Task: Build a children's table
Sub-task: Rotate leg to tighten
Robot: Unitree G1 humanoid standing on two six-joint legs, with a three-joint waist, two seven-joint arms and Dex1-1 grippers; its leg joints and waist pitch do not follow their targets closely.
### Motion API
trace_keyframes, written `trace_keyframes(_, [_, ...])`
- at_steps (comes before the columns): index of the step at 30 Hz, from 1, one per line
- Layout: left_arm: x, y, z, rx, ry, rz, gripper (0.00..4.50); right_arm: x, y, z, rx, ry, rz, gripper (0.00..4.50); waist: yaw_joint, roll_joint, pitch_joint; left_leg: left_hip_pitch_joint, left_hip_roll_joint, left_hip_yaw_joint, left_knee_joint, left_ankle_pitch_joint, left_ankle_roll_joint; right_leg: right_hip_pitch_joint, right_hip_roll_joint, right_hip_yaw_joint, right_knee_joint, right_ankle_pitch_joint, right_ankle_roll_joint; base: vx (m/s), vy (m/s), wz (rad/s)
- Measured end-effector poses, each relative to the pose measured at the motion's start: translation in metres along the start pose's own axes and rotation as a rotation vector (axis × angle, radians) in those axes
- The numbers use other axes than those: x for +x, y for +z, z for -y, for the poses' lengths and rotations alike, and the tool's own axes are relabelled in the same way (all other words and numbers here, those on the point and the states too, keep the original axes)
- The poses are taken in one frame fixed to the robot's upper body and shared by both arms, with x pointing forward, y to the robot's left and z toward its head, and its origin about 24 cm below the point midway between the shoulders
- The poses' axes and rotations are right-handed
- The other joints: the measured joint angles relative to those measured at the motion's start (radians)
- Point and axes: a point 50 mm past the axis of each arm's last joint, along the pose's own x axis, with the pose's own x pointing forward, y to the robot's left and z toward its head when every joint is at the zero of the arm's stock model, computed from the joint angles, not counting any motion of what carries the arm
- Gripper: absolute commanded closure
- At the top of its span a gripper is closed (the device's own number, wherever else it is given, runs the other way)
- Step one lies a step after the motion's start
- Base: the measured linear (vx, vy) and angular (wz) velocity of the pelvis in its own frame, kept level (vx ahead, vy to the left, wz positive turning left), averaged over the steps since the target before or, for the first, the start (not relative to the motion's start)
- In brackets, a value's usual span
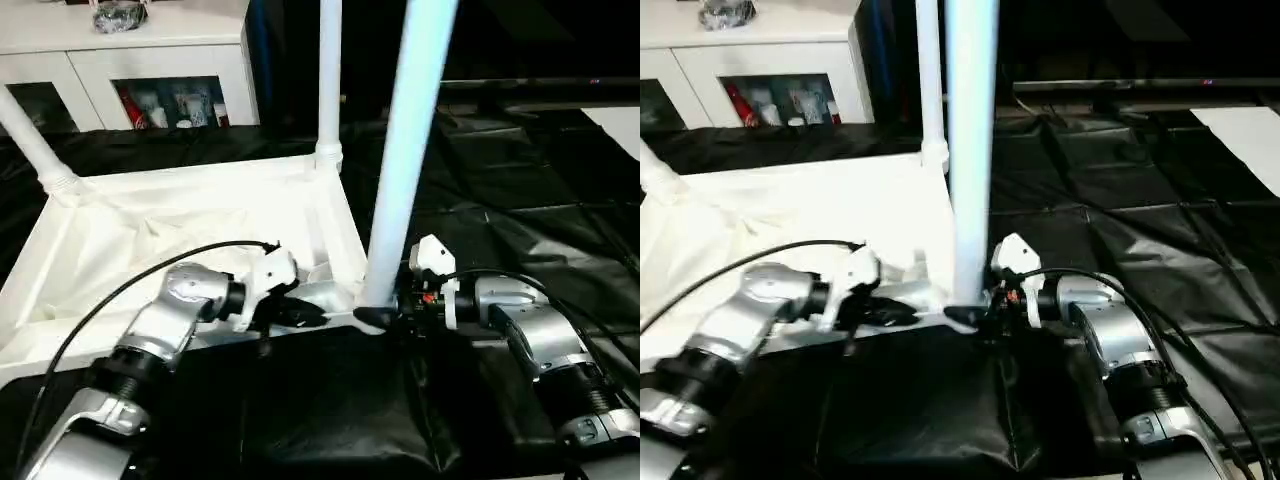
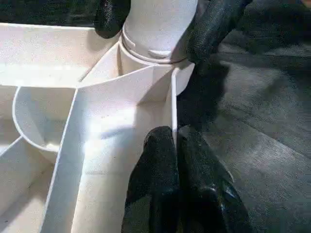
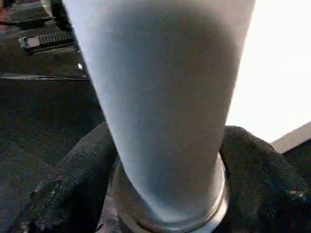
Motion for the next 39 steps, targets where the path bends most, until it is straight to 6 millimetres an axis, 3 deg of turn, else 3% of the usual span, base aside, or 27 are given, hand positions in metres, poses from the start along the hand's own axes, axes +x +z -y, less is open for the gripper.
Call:
trace_keyframes(7, [-0.001, -0.001, 0.002, -0.016, -0.018, 0.004, 4.5, 0.0, -0.001, -0.002, 0.032, 0.032, 0.005, 1.83, 0.007, -0.001, 0.0, 0.0, 0.0, 0.0, 0.0, 0.0, 0.0, 0.0, 0.0, 0.0, 0.0, 0.0, 0.0, 0.0, 0.0, 0.0])
trace_keyframes(13, [0.008, -0.001, 0.002, -0.056, 0.006, 0.026, 4.5, 0.001, -0.006, -0.004, 0.063, 0.003, 0.022, 1.95, 0.012, -0.002, 0.0, 0.0, 0.0, 0.0, 0.0, 0.0, 0.0, 0.001, 0.0, 0.001, 0.0, -0.001, 0.001, 0.0, 0.0, 0.0])
trace_keyframes(16, [0.014, 0.001, -0.007, -0.082, 0.102, 0.031, 4.5, 0.01, -0.008, 0.004, 0.105, -0.159, 0.072, 1.96, 0.006, -0.004, -0.001, 0.002, 0.0, 0.001, 0.001, 0.0, 0.0, 0.001, 0.0, 0.001, 0.0, -0.002, 0.003, 0.0, 0.0, 0.0])
trace_keyframes(20, [0.026, 0.009, -0.022, -0.097, 0.265, 0.02, 4.5, 0.029, -0.004, 0.021, 0.189, -0.441, 0.129, 1.97, -0.022, -0.006, -0.001, 0.003, 0.0, 0.001, 0.001, 0.001, -0.001, 0.001, 0.0, 0.001, -0.001, -0.003, 0.005, 0.0, 0.0, 0.0])
trace_keyframes(29, [0.044, 0.02, -0.034, -0.138, 0.42, 0.022, 4.5, 0.054, 0.005, 0.035, 0.252, -0.74, 0.166, 1.97, -0.044, -0.007, -0.001, 0.003, -0.001, 0.0, 0.001, 0.001, -0.002, 0.001, 0.0, 0.001, -0.001, -0.002, 0.004, 0.0, 0.0, 0.0])
trace_keyframes(32, [0.044, 0.021, -0.034, -0.136, 0.418, 0.026, 4.5, 0.054, 0.006, 0.034, 0.24, -0.739, 0.177, 1.27, -0.045, -0.007, -0.001, 0.002, -0.001, 0.0, 0.001, 0.001, -0.001, 0.002, 0.0, 0.001, -0.001, 0.001, -0.001, 0.0, 0.0, 0.0])
trace_keyframes(39, [0.036, 0.018, -0.032, -0.114, 0.363, 0.031, 4.5, 0.048, 0.006, 0.031, 0.182, -0.599, 0.167, 0.77, -0.047, -0.008, -0.001, 0.001, 0.0, 0.0, 0.0, 0.001, -0.001, -0.001, 0.0, 0.001, -0.001, 0.001, -0.001, 0.0, 0.0, 0.0])
